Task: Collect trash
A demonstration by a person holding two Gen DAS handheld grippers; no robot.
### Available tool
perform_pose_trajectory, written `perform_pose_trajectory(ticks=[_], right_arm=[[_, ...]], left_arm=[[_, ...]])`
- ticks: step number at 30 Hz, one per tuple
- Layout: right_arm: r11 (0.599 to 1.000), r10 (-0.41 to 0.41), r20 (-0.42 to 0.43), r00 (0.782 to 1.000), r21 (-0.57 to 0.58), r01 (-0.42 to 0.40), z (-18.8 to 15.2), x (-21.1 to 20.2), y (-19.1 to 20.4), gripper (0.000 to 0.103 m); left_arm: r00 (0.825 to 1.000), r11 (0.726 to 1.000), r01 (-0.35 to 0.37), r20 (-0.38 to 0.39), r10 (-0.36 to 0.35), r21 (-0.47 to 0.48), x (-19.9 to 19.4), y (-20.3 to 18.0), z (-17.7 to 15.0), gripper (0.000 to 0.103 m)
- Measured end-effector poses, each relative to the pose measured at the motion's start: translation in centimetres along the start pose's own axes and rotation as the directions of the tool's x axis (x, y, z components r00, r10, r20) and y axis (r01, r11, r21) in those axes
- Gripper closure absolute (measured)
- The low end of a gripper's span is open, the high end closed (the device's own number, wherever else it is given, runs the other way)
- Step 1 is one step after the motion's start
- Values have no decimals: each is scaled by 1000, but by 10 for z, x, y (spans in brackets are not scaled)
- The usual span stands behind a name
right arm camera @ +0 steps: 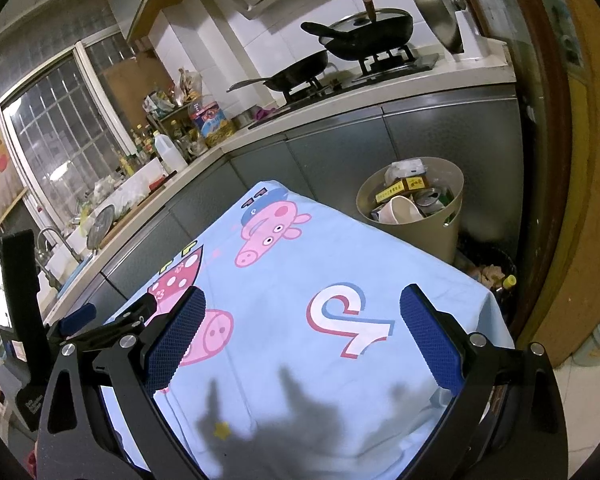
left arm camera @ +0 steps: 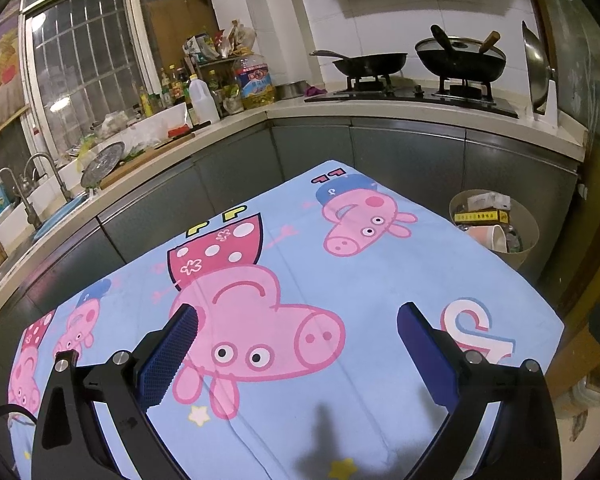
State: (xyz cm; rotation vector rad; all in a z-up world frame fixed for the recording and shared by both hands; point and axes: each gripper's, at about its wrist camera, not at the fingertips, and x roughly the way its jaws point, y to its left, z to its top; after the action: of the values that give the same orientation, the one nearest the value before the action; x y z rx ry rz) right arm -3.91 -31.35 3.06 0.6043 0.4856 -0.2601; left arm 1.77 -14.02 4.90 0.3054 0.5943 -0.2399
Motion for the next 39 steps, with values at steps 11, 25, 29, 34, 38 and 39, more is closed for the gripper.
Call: perform_pose_trajectory(ticks=[11,25,29,34,38,39], right_arm=[[1000,-3,3,1000,22,3,-1,-5,-2,6],[1000,-3,3,1000,22,3,-1,-5,-2,6],[1000,-3,1,1000,24,3,0,-4,-4,6],[1000,-2,2,1000,23,2,0,-5,-4,6],[1000,-2,0,1000,25,2,-2,-5,-4,6],[1000,-2,0,1000,26,2,-2,-5,-4,6]], left_arm=[[997,997,72,-36,-72,4,3,-4,-1,4],[996,997,74,-44,-73,17,5,-6,-2,4],[997,997,68,-47,-67,27,5,-8,-2,4],[997,997,63,-48,-61,37,5,-10,-3,4],[997,997,58,-45,-56,43,4,-11,-4,4],[998,997,56,-44,-54,45,4,-11,-4,4]])
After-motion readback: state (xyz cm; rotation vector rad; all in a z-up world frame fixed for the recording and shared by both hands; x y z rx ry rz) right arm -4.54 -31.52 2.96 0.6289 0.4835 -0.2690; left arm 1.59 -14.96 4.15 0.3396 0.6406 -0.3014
